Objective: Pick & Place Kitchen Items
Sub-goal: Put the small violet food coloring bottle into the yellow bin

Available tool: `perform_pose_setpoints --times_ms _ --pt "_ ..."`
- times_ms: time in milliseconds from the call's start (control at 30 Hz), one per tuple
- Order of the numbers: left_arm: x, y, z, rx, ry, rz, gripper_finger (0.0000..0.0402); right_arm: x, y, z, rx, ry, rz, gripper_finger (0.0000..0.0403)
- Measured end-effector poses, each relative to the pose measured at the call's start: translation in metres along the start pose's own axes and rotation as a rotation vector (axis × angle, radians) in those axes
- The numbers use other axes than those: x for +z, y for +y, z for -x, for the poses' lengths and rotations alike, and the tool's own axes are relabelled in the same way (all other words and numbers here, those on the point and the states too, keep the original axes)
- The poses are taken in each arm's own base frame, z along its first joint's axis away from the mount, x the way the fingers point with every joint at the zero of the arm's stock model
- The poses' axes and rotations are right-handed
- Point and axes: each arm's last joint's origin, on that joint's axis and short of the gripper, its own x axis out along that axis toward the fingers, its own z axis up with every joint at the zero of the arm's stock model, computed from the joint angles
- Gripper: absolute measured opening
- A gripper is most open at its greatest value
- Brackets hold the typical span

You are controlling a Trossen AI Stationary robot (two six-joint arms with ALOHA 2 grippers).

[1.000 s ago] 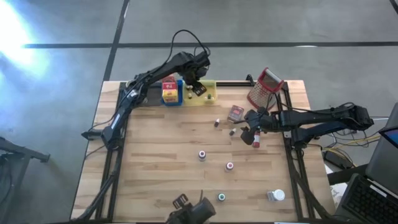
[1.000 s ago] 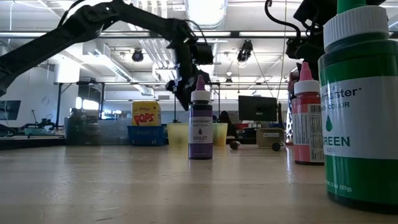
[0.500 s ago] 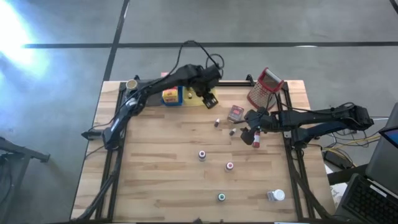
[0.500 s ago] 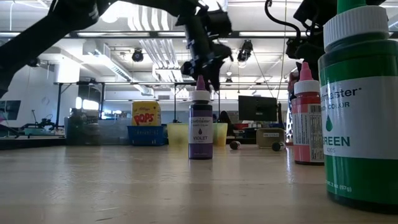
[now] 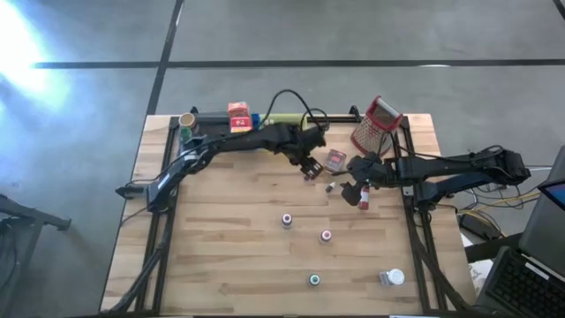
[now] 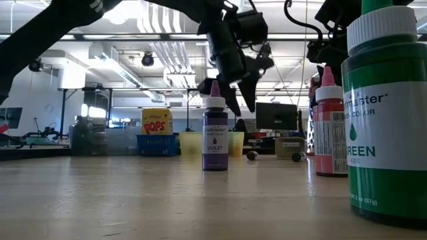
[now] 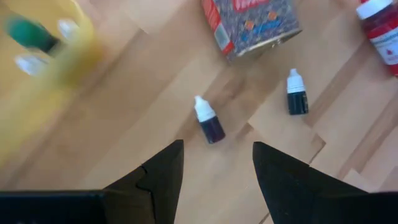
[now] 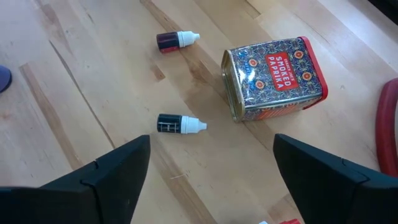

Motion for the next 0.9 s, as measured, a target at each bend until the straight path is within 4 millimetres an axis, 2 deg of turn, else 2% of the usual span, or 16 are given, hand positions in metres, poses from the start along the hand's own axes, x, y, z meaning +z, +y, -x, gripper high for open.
perform_pose_setpoints --times_ms 333,667,900 --pt "-0.012 -0.004 -0.041 -0.061 -0.078 0.082 0.0198 0.0 0.0 0.0 0.0 0.0 0.0 0.0363" --pt "-0.021 0.0 -0.051 -0.02 -0.047 0.069 0.0197 0.0 0.0 0.0 0.0 0.0 0.0 0.0346" --pt "-0.037 0.002 -0.066 0.003 0.001 0.078 0.0198 0.0 0.0 0.0 0.0 0.0 0.0 0.0324"
